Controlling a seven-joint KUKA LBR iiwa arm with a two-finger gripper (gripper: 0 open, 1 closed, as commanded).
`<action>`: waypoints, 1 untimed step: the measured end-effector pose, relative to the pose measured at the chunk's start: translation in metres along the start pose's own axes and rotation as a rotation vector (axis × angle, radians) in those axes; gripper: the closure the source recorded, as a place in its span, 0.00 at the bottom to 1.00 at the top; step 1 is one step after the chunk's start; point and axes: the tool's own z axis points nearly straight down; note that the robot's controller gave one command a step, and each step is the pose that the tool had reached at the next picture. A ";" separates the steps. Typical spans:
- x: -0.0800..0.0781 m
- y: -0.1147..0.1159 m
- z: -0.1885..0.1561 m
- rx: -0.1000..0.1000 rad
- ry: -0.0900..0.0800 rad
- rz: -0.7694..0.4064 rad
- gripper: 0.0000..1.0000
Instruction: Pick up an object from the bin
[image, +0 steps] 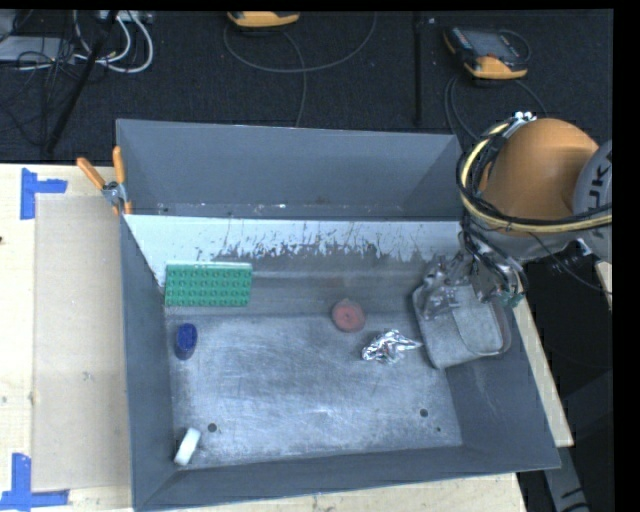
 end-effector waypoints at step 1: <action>0.002 0.000 0.005 -0.002 0.008 0.003 0.00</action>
Offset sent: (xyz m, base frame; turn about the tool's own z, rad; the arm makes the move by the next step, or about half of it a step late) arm 0.0000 0.0000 0.0000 0.0000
